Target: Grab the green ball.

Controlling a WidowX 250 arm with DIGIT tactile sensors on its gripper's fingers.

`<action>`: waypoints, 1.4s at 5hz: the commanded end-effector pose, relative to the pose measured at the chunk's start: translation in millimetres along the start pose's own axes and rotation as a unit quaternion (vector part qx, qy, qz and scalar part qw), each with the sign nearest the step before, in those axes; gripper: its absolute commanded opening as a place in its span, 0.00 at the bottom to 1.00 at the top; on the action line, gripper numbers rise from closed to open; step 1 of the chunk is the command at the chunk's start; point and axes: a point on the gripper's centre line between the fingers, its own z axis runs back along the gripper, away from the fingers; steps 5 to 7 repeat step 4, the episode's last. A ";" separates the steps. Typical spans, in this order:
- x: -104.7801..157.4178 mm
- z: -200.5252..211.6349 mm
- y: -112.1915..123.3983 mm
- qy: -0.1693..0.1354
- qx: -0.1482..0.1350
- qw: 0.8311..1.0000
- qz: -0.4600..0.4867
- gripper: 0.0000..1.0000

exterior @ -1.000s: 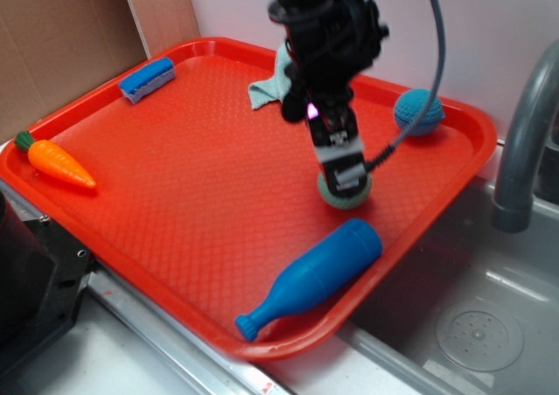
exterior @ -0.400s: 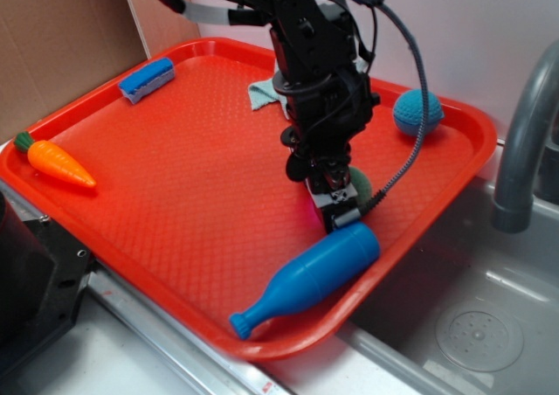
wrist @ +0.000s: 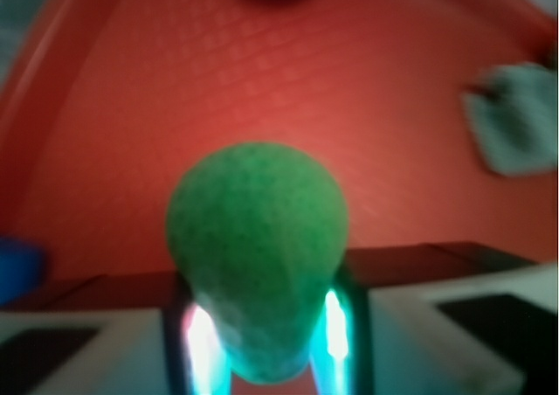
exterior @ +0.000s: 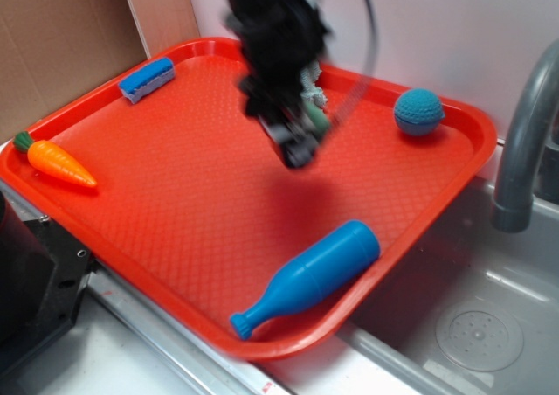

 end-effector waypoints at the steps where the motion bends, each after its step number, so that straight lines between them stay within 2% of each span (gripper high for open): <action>1: -59.3 85.9 30.3 0.031 0.016 0.987 0.157 0.00; 2: -90.6 93.7 35.0 0.078 0.015 0.968 0.237 0.00; 3: -96.7 86.6 28.6 0.087 0.039 0.968 0.234 0.00; 4: -99.7 79.5 34.2 0.102 0.071 0.961 0.248 0.00; 7: -99.7 79.5 34.2 0.102 0.071 0.961 0.248 0.00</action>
